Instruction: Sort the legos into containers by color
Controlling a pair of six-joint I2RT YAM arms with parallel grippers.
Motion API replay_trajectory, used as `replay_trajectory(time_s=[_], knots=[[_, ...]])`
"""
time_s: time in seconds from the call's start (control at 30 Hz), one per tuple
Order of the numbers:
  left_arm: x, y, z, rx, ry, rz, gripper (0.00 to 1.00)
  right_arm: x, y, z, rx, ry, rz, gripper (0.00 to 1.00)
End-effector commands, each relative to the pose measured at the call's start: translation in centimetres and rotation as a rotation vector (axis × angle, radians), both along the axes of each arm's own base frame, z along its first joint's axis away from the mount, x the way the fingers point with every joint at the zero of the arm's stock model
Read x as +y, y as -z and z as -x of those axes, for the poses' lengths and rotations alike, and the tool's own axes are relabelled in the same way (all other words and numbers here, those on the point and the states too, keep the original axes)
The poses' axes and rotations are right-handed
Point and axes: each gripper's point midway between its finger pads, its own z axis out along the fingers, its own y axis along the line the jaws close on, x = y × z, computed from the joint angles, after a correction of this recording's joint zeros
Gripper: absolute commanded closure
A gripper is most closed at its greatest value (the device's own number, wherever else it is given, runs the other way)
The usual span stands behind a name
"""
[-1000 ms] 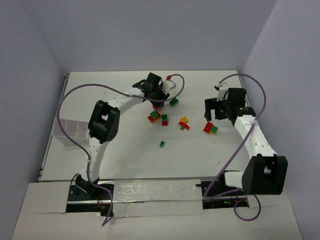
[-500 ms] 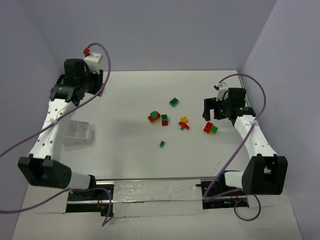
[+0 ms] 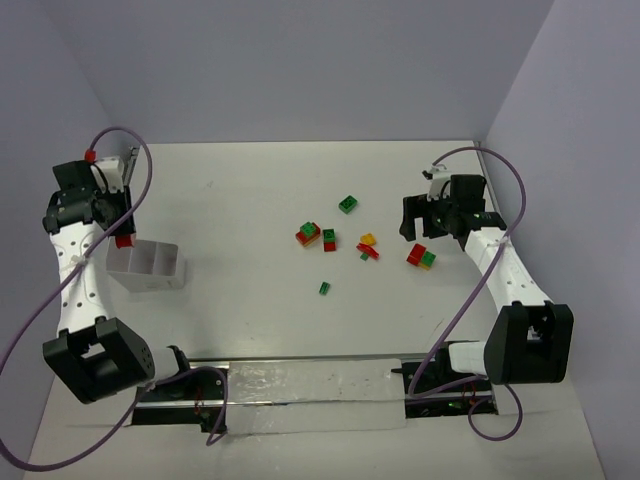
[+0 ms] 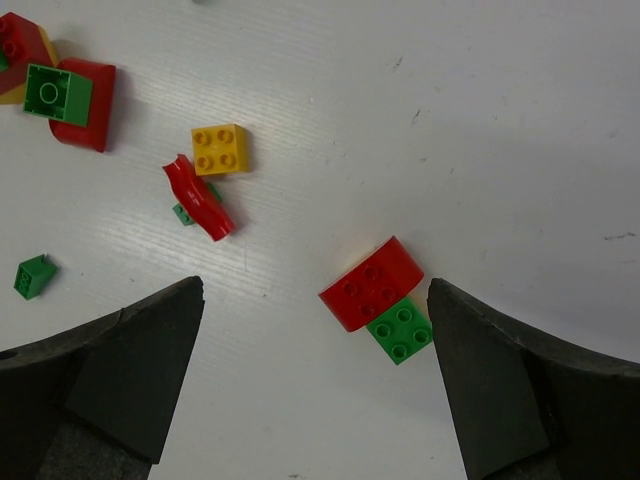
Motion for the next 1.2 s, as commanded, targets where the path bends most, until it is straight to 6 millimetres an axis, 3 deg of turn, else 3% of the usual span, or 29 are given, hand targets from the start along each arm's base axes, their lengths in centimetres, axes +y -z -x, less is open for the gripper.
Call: replay_trajectory(time_s=[0.0, 0.13, 0.43, 0.97, 1.07, 1.17], knots=[[1.1, 0.0, 0.7, 0.018, 0.036, -0.01, 1.0, 0.4, -0.6, -0.7, -0.036, -0.009, -0.014, 0.0], [2.6, 0.3, 1.4, 0.04, 0.013, -0.016, 1.0, 0.6, -0.7, -0.8, -0.036, -0.012, -0.022, 0.0], [3.9, 1.6, 2.8, 0.102, 0.016, -0.002, 0.98, 0.9, -0.7, -0.7, -0.031, -0.029, -0.032, 0.0], [4.2, 3.7, 2.5, 0.156, -0.006, 0.037, 0.9, 2.2, -0.3, -0.3, -0.012, -0.078, -0.051, 0.0], [4.4, 3.9, 2.4, 0.16, -0.015, 0.037, 0.85, 2.2, -0.2, -0.3, -0.01, -0.081, -0.05, 0.0], [4.7, 4.0, 2.1, 0.155, -0.023, 0.029, 0.67, 2.2, -0.1, -0.3, -0.006, -0.079, -0.05, 0.0]])
